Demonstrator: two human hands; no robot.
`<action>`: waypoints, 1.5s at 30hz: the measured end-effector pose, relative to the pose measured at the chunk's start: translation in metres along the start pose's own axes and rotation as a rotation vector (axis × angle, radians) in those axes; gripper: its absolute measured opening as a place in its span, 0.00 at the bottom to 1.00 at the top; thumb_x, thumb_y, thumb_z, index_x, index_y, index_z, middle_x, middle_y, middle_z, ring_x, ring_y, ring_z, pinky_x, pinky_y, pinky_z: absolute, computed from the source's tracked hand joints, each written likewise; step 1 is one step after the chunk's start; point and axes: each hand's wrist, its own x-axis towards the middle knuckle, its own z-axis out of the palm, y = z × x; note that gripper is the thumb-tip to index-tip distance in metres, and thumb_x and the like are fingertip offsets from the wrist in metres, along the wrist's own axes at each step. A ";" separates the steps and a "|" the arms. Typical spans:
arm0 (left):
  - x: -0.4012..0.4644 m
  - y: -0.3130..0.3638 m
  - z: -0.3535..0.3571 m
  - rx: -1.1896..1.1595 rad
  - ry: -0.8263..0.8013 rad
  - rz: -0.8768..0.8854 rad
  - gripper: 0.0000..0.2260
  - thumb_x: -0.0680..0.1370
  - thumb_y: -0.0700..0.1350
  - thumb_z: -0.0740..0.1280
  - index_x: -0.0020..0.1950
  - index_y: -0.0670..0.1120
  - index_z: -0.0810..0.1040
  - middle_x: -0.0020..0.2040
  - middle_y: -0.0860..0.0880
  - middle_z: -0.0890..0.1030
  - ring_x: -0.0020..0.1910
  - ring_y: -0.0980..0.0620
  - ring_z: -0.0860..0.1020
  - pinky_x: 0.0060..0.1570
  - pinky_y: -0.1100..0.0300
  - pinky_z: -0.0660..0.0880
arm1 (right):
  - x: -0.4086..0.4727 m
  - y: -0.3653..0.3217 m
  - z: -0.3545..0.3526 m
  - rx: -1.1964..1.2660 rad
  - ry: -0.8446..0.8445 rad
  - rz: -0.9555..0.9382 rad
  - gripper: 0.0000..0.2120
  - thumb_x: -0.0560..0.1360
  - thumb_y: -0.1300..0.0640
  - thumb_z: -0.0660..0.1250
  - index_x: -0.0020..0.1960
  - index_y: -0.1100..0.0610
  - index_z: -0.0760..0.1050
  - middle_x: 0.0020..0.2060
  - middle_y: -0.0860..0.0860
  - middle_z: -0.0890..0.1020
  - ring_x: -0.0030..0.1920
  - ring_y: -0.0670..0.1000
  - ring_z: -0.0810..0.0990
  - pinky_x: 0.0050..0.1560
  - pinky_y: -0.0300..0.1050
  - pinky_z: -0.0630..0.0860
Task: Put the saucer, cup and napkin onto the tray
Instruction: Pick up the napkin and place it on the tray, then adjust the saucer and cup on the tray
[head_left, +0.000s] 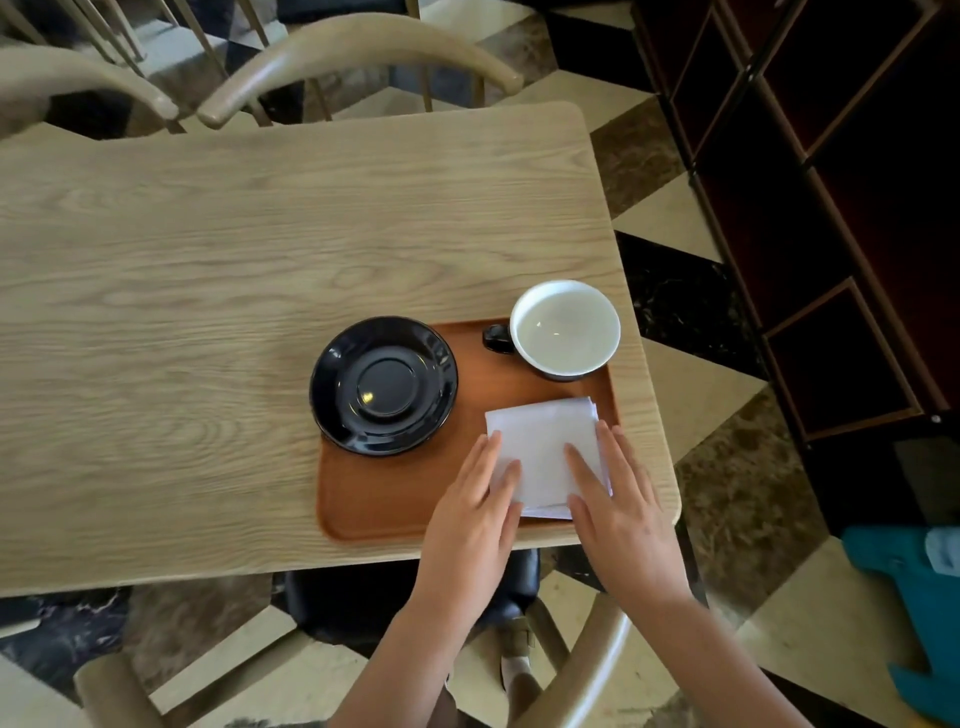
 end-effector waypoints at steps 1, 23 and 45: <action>-0.002 0.000 0.002 0.031 -0.034 0.026 0.17 0.78 0.47 0.57 0.63 0.42 0.73 0.71 0.41 0.68 0.70 0.45 0.66 0.63 0.53 0.70 | -0.003 0.001 0.001 -0.025 -0.004 -0.006 0.20 0.78 0.53 0.54 0.67 0.59 0.69 0.70 0.62 0.67 0.71 0.61 0.63 0.66 0.58 0.67; -0.033 -0.067 -0.052 0.310 -0.097 -0.294 0.25 0.78 0.57 0.49 0.74 0.48 0.57 0.75 0.43 0.59 0.74 0.47 0.54 0.69 0.43 0.57 | 0.055 -0.096 0.011 -0.199 -0.201 -0.255 0.23 0.75 0.50 0.50 0.68 0.53 0.68 0.69 0.55 0.71 0.71 0.55 0.65 0.68 0.60 0.59; -0.066 -0.059 -0.047 0.286 -0.156 -0.257 0.25 0.80 0.58 0.42 0.74 0.50 0.57 0.75 0.44 0.61 0.74 0.47 0.57 0.68 0.47 0.63 | 0.024 -0.086 0.023 -0.198 -0.160 -0.333 0.21 0.76 0.50 0.52 0.65 0.54 0.73 0.64 0.57 0.75 0.68 0.56 0.69 0.68 0.60 0.63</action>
